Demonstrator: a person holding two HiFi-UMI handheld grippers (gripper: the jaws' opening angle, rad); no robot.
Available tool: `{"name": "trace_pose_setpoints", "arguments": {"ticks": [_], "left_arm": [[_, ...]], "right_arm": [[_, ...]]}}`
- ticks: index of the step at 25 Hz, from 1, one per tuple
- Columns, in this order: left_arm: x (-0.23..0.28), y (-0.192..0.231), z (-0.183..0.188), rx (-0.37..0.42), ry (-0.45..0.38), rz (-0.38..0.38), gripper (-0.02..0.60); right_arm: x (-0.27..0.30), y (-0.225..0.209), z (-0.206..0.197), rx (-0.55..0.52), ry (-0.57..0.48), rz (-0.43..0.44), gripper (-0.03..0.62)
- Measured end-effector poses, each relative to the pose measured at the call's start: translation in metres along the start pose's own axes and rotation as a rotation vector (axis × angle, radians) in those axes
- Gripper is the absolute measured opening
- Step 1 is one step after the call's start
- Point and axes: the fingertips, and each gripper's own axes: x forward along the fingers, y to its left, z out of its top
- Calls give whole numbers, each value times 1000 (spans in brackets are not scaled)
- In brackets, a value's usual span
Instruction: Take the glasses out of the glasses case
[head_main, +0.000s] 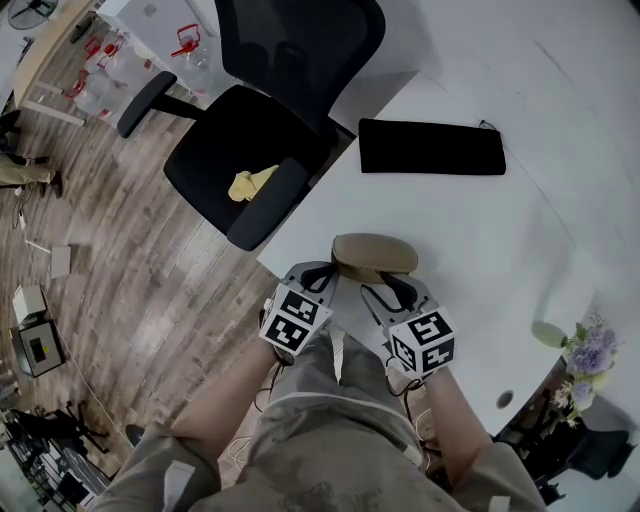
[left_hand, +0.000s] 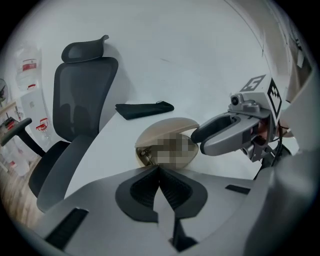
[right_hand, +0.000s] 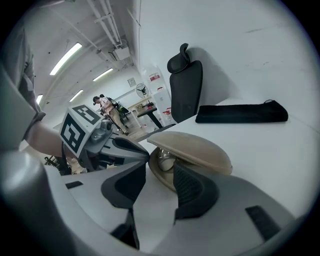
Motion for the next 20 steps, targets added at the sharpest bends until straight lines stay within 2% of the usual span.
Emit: {"name": "trace_pose_setpoints", "arguments": {"ticks": [5, 8, 14, 20], "left_arm": [[0, -1, -1, 23, 10, 14, 17], [-1, -1, -1, 18, 2, 18, 16], [0, -1, -1, 0, -17, 20, 17], [-1, 0, -2, -4, -21, 16, 17]], "right_arm": [[0, -9, 22, -99, 6, 3, 190], [7, -12, 31, -184, 48, 29, 200], [28, -19, 27, -360, 226, 112, 201], [44, -15, 14, -441, 389, 177, 189]]}}
